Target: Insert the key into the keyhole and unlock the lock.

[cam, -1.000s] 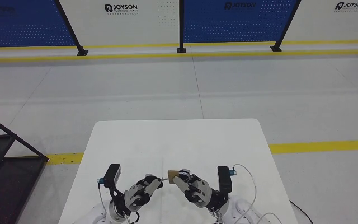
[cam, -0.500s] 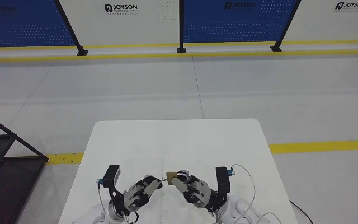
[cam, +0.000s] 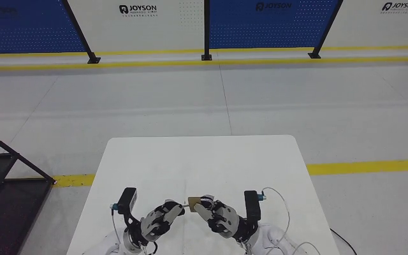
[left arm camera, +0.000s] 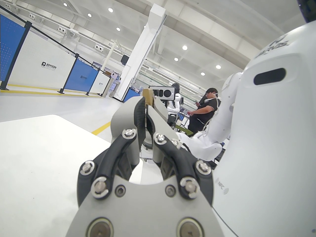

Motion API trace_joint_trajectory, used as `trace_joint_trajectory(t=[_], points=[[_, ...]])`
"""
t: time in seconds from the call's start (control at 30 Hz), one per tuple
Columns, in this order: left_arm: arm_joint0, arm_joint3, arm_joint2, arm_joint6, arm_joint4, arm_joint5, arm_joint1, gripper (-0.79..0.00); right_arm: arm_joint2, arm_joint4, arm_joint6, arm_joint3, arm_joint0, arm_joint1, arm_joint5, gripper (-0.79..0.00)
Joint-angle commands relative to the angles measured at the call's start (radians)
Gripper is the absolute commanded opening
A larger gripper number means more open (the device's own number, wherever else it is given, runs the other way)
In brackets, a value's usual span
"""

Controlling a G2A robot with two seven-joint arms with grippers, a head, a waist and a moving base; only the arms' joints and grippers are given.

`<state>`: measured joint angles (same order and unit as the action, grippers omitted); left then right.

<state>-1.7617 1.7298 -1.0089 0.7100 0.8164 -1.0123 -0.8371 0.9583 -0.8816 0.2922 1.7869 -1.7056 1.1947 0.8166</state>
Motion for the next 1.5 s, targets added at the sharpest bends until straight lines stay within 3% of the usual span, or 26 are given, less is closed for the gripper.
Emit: trace_joint_trajectory(t=[0.0, 1.07, 1.17, 1.2, 1.47], points=[[0.002, -0.001, 0.001, -0.002, 0.0, 0.0, 0.0, -0.785, -0.003, -0.001, -0.004, -0.001, 0.002, 0.0, 0.0, -0.785], [0.002, -0.008, -0.004, -0.034, 0.004, 0.0, -0.013, -0.785, -0.022, -0.007, -0.033, -0.004, 0.013, -0.006, -0.016, -0.785], [0.001, -0.006, -0.005, -0.04, 0.0, 0.0, -0.015, -0.443, -0.021, -0.004, -0.032, -0.002, 0.012, -0.007, -0.016, -0.785], [0.0, -0.006, -0.006, -0.041, -0.001, 0.0, -0.015, -0.406, -0.021, -0.004, -0.032, -0.002, 0.012, -0.007, -0.016, -0.785], [-0.009, 0.0, -0.017, -0.037, -0.005, 0.0, -0.015, -0.413, -0.014, 0.001, -0.022, -0.001, 0.009, -0.01, -0.021, -0.785]])
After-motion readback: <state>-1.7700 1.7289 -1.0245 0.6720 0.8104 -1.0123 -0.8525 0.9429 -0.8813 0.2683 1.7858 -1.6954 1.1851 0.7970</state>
